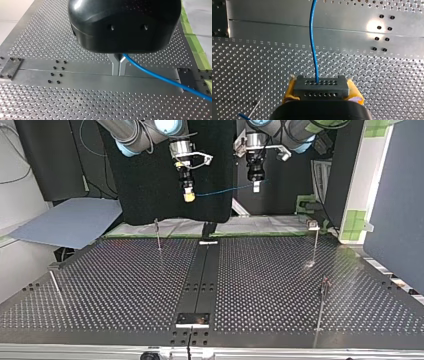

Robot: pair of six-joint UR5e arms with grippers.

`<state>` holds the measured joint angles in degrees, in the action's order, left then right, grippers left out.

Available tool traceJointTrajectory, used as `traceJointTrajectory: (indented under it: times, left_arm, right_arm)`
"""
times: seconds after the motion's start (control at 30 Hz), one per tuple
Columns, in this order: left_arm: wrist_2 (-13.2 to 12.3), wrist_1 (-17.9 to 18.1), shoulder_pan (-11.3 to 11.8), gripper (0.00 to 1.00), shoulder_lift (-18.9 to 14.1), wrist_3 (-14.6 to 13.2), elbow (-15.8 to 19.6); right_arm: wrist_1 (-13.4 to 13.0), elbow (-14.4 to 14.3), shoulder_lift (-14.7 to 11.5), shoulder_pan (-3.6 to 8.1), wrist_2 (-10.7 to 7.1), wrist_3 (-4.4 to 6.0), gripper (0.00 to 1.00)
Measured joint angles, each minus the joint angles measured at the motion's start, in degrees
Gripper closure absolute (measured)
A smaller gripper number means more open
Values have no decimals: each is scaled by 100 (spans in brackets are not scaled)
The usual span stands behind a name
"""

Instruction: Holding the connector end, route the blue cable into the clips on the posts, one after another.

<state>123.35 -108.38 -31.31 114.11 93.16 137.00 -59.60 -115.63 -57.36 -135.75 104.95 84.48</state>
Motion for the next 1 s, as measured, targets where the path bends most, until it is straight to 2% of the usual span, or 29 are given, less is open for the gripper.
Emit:
traceJointTrajectory:
  times: [0.23, 0.5, 0.6, 1.0]
  left_arm:
    - [-31, -79, 34, 100, 87, 0, 6]
    - [-44, -155, 51, 100, 199, 0, 8]
    - [-44, -157, 52, 100, 200, 0, 9]
    - [-44, -158, 53, 100, 202, 0, 9]
  right_arm:
    - [57, 9, 56, -20, 19, -5, 100]
    - [468, 16, 495, -34, 43, -8, 100]
    - [530, 17, 609, -35, 44, -9, 100]
    - [553, 17, 658, -35, 44, -9, 100]
